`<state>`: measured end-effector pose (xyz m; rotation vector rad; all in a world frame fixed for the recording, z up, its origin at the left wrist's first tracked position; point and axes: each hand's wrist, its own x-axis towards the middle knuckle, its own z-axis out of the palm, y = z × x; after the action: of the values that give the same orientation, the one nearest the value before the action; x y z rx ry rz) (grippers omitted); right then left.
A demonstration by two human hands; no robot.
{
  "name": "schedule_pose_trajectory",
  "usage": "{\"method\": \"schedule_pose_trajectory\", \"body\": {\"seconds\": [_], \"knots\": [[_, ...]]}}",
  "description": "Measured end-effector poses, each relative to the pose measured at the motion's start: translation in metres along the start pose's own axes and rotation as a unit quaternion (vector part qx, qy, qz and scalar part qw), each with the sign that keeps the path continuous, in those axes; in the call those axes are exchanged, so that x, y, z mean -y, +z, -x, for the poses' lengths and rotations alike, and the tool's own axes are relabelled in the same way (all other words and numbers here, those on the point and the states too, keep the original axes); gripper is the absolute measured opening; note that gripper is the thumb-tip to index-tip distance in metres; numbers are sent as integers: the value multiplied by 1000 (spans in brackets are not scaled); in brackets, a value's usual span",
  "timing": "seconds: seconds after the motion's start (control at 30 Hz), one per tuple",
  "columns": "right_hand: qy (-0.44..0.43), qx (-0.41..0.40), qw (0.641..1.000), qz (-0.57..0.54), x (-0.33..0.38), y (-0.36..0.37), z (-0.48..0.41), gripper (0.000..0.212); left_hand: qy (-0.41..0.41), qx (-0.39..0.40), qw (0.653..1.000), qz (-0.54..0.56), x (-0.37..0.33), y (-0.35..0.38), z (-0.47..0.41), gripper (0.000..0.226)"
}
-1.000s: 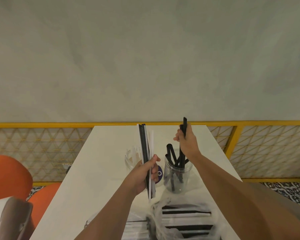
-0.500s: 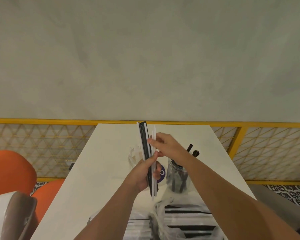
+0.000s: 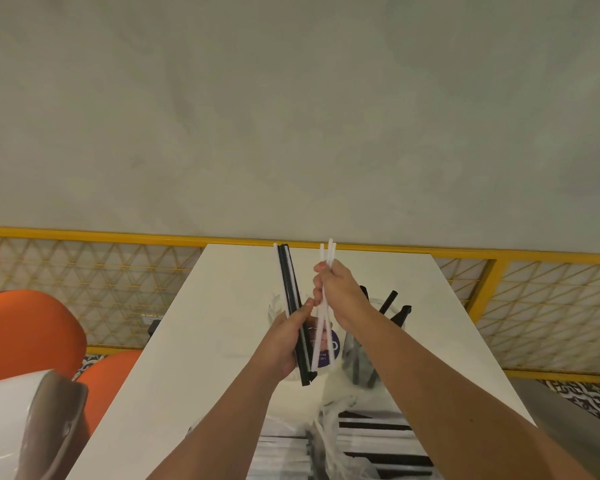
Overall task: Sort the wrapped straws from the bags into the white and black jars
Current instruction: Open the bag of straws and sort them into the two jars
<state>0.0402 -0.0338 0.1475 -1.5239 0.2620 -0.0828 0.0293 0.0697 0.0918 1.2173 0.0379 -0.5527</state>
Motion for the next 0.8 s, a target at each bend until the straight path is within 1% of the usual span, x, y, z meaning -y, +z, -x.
{"method": "schedule_pose_trajectory", "body": {"seconds": [0.07,0.1,0.17,0.23,0.3,0.37,0.43,0.6,0.73,0.8], "knots": [[9,10,1000,16,-2,2,-1,17,4,-9,1000,-11,1,0,1,33],[5,12,999,51,-3,2,-1,16,9,-14,1000,-14,1,0,2,31],[-23,14,990,141,-5,3,0,21,19,-20,999,-28,0,-1,2,26],[-58,18,978,200,-5,5,0,23,17,-22,998,-62,-1,-2,4,32],[-79,24,971,225,-5,6,1,20,18,-25,997,-77,0,-3,5,39],[-92,23,966,242,-5,6,1,17,25,-14,997,-74,1,-5,5,40],[-98,17,961,259,-5,5,0,21,32,4,996,-78,0,-6,7,40],[-62,53,948,306,1,4,0,12,29,41,996,-72,-3,-10,10,38],[-26,78,957,278,6,4,-1,9,9,63,996,-56,-4,-13,12,37],[-11,86,960,266,5,4,-2,13,-6,71,996,-45,-3,-16,13,35]]}}
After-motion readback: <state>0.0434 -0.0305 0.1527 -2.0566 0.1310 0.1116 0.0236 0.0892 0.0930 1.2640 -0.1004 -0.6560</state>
